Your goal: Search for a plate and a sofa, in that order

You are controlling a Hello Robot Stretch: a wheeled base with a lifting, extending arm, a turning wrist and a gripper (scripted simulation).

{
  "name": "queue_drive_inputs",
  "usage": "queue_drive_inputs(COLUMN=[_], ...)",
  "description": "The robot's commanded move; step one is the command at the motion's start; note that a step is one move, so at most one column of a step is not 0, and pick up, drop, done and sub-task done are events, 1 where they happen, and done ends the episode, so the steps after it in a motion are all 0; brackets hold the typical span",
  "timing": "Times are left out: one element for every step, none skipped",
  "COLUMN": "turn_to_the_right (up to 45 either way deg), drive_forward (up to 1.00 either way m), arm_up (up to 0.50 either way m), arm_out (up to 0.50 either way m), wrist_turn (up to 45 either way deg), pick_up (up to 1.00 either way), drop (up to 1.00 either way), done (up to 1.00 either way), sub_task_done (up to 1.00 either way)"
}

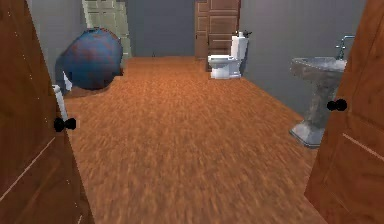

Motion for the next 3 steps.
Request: queue_drive_inputs(turn_to_the_right=[0.0, 0.0, -3.0], drive_forward=[1.00, 1.00, 0.00], arm_up=[0.00, 0.00, 0.00], arm_out=[0.00, 0.00, 0.00], wrist_turn=[0.0, 0.0, 0.0], pick_up=[0.00, 0.00, 0.00], drop=[0.00, 0.00, 0.00], done=[0.00, 0.00, 0.00], sub_task_done=[0.00, 0.00, 0.00])
